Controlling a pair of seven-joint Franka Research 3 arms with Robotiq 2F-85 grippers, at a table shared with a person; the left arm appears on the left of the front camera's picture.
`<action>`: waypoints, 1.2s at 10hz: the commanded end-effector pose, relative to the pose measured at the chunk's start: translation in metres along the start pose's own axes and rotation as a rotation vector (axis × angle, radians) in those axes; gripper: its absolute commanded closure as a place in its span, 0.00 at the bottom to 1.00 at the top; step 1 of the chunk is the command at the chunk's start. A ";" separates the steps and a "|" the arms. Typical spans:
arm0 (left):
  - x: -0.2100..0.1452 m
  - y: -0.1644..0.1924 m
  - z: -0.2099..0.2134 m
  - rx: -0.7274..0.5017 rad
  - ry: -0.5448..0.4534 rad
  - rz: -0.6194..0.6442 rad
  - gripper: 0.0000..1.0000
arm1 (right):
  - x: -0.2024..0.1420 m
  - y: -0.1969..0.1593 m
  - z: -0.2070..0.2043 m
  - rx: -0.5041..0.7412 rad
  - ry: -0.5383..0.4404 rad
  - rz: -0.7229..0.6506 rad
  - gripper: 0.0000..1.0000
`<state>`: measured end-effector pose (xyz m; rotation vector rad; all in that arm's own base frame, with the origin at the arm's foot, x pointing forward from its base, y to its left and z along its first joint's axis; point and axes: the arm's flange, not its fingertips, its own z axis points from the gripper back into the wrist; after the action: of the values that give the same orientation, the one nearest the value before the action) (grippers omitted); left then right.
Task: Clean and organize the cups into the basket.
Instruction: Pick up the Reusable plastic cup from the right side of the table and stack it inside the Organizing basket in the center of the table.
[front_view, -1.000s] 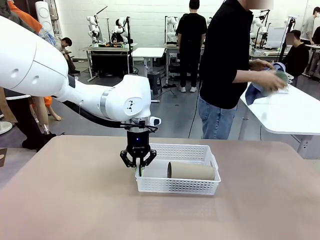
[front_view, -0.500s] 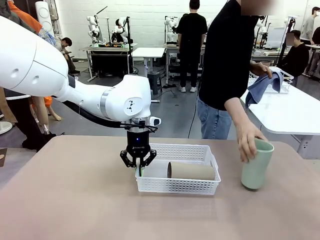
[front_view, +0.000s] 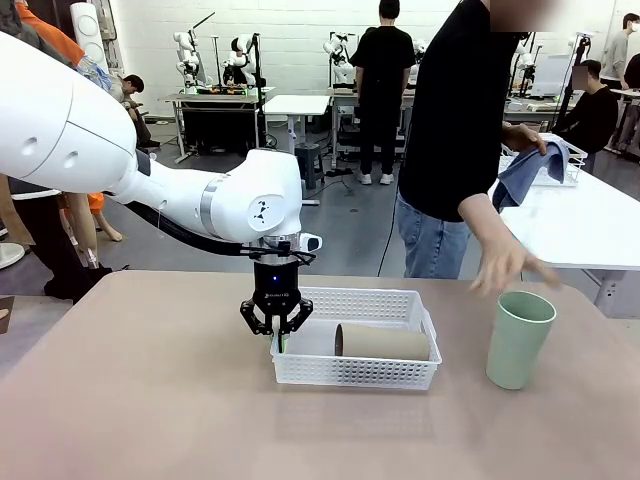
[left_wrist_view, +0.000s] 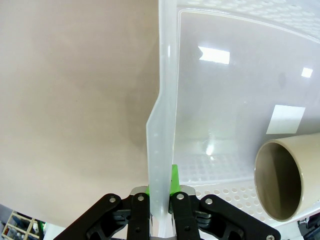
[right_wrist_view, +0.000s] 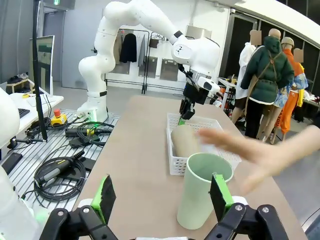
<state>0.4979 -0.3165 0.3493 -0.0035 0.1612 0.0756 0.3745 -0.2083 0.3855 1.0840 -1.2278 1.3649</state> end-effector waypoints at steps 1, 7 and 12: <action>0.000 0.004 0.000 0.004 0.005 -0.013 1.00 | 0.002 0.006 -0.004 0.005 -0.003 -0.001 0.00; 0.000 0.004 0.000 0.004 0.005 -0.013 1.00 | -0.010 -0.082 -0.077 0.143 0.106 -0.143 0.00; 0.000 0.004 0.000 0.004 0.005 -0.013 1.00 | -0.040 -0.099 -0.088 0.150 0.152 -0.225 0.00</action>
<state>0.4979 -0.3164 0.3492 -0.0034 0.1613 0.0757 0.4701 -0.1210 0.3535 1.1628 -0.9217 1.3789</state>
